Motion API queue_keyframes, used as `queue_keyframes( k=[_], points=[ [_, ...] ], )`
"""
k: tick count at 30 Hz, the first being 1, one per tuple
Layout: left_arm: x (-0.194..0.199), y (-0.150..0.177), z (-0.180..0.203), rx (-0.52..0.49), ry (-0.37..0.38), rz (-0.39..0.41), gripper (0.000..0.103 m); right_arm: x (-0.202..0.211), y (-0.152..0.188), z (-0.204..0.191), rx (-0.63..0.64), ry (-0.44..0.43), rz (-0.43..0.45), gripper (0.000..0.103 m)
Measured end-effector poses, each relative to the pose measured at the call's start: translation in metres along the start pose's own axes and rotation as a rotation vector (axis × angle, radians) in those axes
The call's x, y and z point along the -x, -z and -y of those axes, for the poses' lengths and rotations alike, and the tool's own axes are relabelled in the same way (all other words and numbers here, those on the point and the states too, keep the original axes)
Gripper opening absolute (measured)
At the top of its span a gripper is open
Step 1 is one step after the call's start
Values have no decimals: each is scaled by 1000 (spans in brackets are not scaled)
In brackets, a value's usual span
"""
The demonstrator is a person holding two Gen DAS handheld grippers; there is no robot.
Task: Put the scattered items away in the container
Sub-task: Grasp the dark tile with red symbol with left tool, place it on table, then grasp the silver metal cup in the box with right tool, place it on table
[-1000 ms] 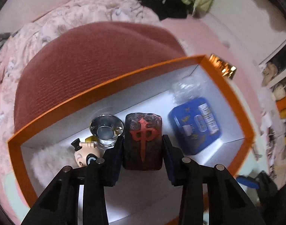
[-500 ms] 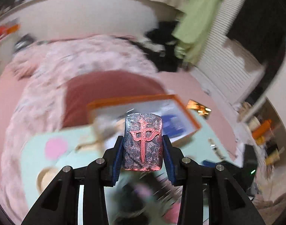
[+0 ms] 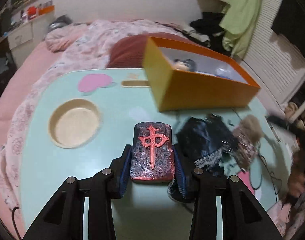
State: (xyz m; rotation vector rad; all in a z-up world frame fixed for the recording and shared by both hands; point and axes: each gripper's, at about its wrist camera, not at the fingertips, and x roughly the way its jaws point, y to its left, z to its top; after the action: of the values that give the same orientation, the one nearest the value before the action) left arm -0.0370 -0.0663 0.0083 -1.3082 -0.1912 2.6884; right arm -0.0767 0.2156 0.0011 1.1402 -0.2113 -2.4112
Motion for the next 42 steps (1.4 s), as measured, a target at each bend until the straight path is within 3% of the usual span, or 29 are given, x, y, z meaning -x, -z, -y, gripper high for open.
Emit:
queue_keyframes(
  k=[4, 9, 11, 16, 21, 23, 24, 29, 34, 39, 42],
  points=[
    [3, 6, 18, -30, 39, 2, 38, -20, -48, -25, 47, 15, -32, 84],
    [10, 13, 34, -87, 34, 14, 42, -60, -105, -53, 129, 54, -86, 87],
    [11, 14, 37, -106, 32, 13, 69, -76, -123, -54, 111, 48, -111, 85],
    [20, 15, 29, -63, 62, 32, 73, -120, -141, -44, 40, 63, -242, 55],
    [23, 11, 19, -3, 96, 49, 73, -147, -137, -35, -44, 6, -341, 50],
    [25, 8, 18, 8, 108, 59, 73, -152, -133, -35, -66, -36, -355, 29],
    [27, 6, 18, 10, 114, 64, 73, -151, -132, -34, -82, -53, -356, 21],
    [37, -12, 12, 17, 142, 84, 73, -114, -126, -26, -98, -98, -233, 21],
    [43, -43, 6, 20, 160, 100, 73, -45, -111, -22, -83, -230, -101, 21],
    [39, -74, 1, 8, 160, 104, 73, 8, -77, -23, 8, -221, -41, 21],
    [38, -91, 7, -51, 104, 110, 73, 21, -50, -10, 7, -184, -55, 21]
  ],
)
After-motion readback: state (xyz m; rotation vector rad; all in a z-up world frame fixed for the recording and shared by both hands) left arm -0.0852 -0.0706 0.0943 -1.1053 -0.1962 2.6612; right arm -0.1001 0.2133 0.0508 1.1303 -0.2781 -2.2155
